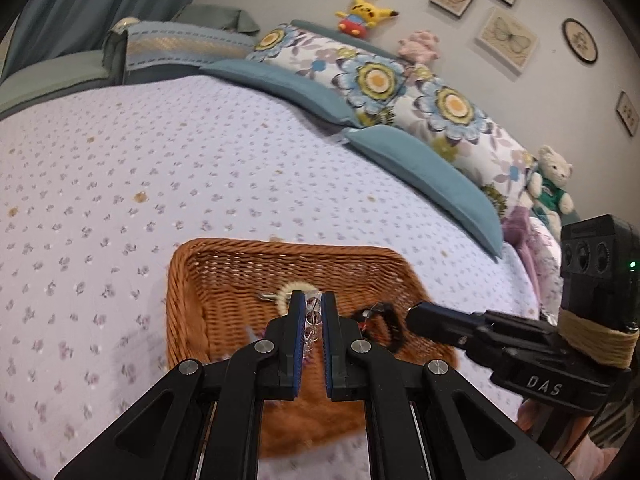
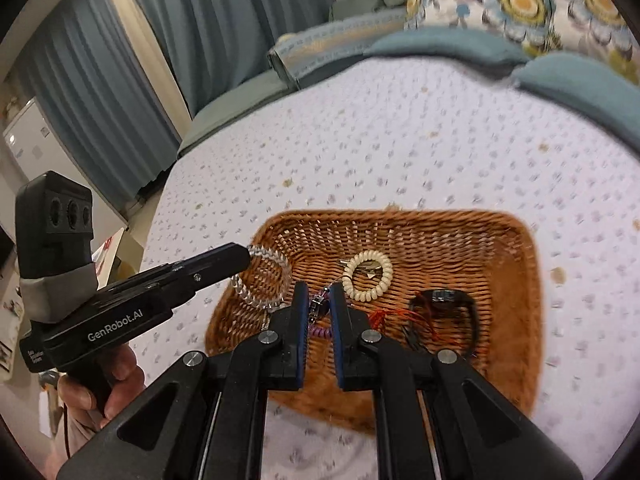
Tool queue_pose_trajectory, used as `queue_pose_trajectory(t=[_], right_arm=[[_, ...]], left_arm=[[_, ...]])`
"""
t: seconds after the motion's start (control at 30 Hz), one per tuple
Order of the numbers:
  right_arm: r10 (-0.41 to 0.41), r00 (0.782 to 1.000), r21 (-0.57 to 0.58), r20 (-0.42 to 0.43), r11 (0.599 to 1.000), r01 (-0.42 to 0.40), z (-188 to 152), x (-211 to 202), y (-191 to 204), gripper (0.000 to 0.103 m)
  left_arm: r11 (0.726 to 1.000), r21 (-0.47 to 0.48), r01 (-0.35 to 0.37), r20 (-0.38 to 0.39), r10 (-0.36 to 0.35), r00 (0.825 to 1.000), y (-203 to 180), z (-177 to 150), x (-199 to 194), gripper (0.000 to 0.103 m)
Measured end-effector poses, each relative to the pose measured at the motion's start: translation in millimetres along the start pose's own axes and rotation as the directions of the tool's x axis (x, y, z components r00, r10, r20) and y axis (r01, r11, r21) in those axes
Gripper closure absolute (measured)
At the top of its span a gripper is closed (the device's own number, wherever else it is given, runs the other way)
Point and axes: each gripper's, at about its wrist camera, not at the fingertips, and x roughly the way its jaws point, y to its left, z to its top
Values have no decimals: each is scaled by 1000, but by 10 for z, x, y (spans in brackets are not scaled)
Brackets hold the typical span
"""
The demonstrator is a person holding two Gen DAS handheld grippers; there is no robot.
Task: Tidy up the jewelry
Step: 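Carry both items into the wicker basket and open both tools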
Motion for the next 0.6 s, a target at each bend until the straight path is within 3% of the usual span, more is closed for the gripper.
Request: queue_pose_trajectory(t=[0.27, 0.47, 0.6], right_arm=[[-33, 995, 11, -94, 999, 35, -25, 500, -207, 91], [-56, 994, 1, -97, 998, 57, -38, 542, -252, 90], [-55, 992, 17, -111, 998, 57, -49, 568, -308, 87]], left_arm=[[999, -37, -37, -39, 36, 999, 263, 28, 450, 96], [990, -38, -139, -65, 137, 988, 390, 33, 654, 96], [987, -2, -161, -73, 161, 984, 352, 24, 677, 95]])
